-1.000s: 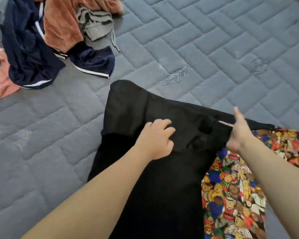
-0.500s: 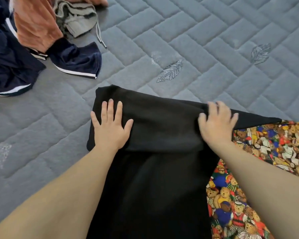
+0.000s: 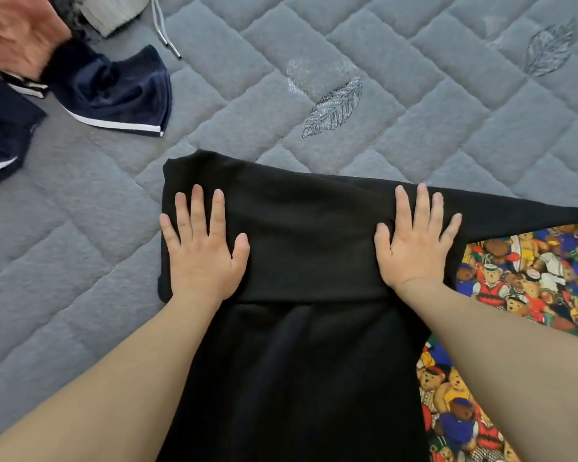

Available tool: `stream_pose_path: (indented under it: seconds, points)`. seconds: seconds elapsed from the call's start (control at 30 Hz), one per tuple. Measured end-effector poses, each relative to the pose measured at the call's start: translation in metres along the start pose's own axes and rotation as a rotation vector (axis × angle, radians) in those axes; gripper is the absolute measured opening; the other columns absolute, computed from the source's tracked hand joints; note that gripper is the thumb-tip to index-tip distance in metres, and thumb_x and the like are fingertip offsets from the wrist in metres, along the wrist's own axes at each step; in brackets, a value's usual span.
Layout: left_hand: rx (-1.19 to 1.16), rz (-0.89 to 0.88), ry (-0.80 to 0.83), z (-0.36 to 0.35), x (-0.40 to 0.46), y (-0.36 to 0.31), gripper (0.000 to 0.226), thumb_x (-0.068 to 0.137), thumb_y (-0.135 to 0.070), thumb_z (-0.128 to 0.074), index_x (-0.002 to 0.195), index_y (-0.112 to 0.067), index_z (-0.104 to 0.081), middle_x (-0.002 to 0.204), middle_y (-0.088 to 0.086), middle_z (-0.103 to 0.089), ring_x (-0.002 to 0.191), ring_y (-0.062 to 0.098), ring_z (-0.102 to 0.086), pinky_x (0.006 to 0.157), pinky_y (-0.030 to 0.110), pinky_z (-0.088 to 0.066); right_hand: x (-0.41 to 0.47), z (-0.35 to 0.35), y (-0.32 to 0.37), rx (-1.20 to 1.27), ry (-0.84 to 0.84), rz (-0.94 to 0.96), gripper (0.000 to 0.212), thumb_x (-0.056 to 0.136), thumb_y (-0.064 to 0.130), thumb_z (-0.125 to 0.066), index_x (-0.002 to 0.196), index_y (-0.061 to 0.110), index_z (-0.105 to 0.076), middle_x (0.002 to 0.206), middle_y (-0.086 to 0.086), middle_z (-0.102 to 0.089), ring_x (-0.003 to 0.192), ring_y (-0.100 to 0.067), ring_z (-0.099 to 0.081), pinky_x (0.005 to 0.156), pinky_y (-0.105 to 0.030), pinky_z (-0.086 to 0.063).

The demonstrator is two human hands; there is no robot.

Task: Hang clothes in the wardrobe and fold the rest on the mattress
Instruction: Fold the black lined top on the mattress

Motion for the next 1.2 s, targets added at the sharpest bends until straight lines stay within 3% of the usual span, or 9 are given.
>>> stream_pose_path:
  seconds: [0.17, 0.3, 0.4, 0.6, 0.7, 0.87, 0.97, 1.07, 1.2]
  points:
    - [0.041, -0.130, -0.022, 0.021, 0.051, -0.017, 0.070, 0.098, -0.052, -0.027, 0.159, -0.020, -0.015, 0.166, 0.012, -0.008, 0.153, 0.031, 0.001, 0.122, 0.054, 0.006, 0.000, 0.002, 0.001, 0.047, -0.019, 0.019, 0.068, 0.094, 0.051, -0.023, 0.156, 0.025, -0.013, 0.164, -0.012, -0.010, 0.151, -0.033, -0.005, 0.118, -0.063, -0.004]
    - [0.055, 0.129, 0.133, 0.015, 0.065, -0.012, 0.072, 0.097, -0.057, -0.023, 0.159, -0.022, -0.011, 0.167, 0.009, -0.004, 0.153, 0.027, 0.006, 0.121, 0.054, 0.006, -0.003, 0.008, 0.000, 0.089, 0.029, 0.092, 0.068, 0.097, 0.052, -0.021, 0.157, 0.023, -0.007, 0.165, -0.010, -0.003, 0.152, -0.030, 0.002, 0.120, -0.058, 0.001]
    - [-0.027, 0.342, 0.210, 0.021, 0.057, -0.054, 0.081, 0.091, -0.068, -0.014, 0.159, -0.024, -0.009, 0.167, 0.010, -0.001, 0.152, 0.036, 0.005, 0.120, 0.058, 0.006, -0.013, 0.014, -0.020, 0.235, 0.111, 0.163, 0.065, 0.100, 0.051, -0.019, 0.158, 0.024, -0.005, 0.166, -0.003, 0.003, 0.152, -0.023, 0.006, 0.122, -0.048, 0.007]
    - [-0.057, -0.247, 0.201, 0.004, -0.027, -0.303, 0.069, 0.100, -0.059, -0.020, 0.159, -0.026, -0.007, 0.167, 0.002, 0.001, 0.153, 0.026, 0.009, 0.121, 0.055, 0.008, -0.050, 0.042, -0.237, 0.477, 0.041, -0.321, 0.054, 0.101, 0.041, -0.036, 0.151, 0.019, -0.034, 0.162, -0.005, -0.020, 0.149, -0.025, -0.014, 0.121, -0.047, -0.007]
    - [-0.039, -0.334, 0.254, -0.015, -0.068, -0.402, 0.069, 0.099, -0.060, -0.016, 0.159, -0.029, 0.000, 0.167, -0.001, 0.009, 0.151, 0.023, 0.017, 0.114, 0.057, 0.021, -0.073, 0.047, -0.380, 0.459, 0.014, -0.632, 0.055, 0.097, 0.036, -0.046, 0.148, 0.016, -0.039, 0.159, -0.010, -0.025, 0.145, -0.032, -0.021, 0.118, -0.047, -0.015]
    - [0.020, -0.601, 0.283, -0.030, -0.115, -0.539, 0.073, 0.096, -0.061, -0.030, 0.159, -0.030, -0.007, 0.167, 0.002, 0.002, 0.152, 0.026, 0.010, 0.117, 0.052, 0.018, -0.114, 0.034, -0.558, 0.733, -0.074, -1.232, 0.069, 0.090, 0.042, -0.054, 0.149, 0.011, -0.034, 0.154, -0.017, -0.029, 0.140, -0.036, -0.030, 0.117, -0.041, -0.024]
    - [0.058, -0.795, 0.329, -0.041, -0.145, -0.606, 0.078, 0.093, -0.063, -0.040, 0.158, -0.027, -0.016, 0.166, 0.004, -0.008, 0.152, 0.027, -0.001, 0.122, 0.053, 0.002, -0.125, 0.033, -0.619, 0.847, -0.210, -1.389, 0.072, 0.085, 0.046, -0.062, 0.147, 0.025, -0.032, 0.151, -0.009, -0.028, 0.134, -0.031, -0.035, 0.110, -0.038, -0.031]
    - [0.135, -0.833, 0.350, -0.053, -0.168, -0.654, 0.080, 0.090, -0.067, -0.039, 0.156, -0.029, -0.016, 0.165, -0.001, -0.004, 0.151, 0.024, 0.001, 0.118, 0.060, 0.004, -0.137, 0.021, -0.670, 1.169, -0.380, -1.551, 0.072, 0.074, 0.038, -0.068, 0.140, 0.026, -0.040, 0.142, 0.000, -0.037, 0.120, -0.023, -0.044, 0.096, -0.034, -0.043]
    - [0.009, -0.716, 0.319, -0.046, -0.161, -0.715, 0.058, 0.096, -0.054, -0.041, 0.138, -0.014, -0.045, 0.153, 0.008, -0.033, 0.139, 0.034, -0.028, 0.117, 0.054, -0.019, -0.133, 0.007, -0.721, 1.349, -0.210, -1.342, 0.049, 0.084, 0.026, -0.071, 0.127, 0.006, -0.059, 0.115, -0.009, -0.062, 0.092, -0.022, -0.058, 0.072, -0.033, -0.047]
Point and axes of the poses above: each hand's wrist, its own x-axis towards the middle knuckle, its own z-axis out of the back of the hand, y = z × x, the point moved 7 cm from there along x, towards the middle knuckle
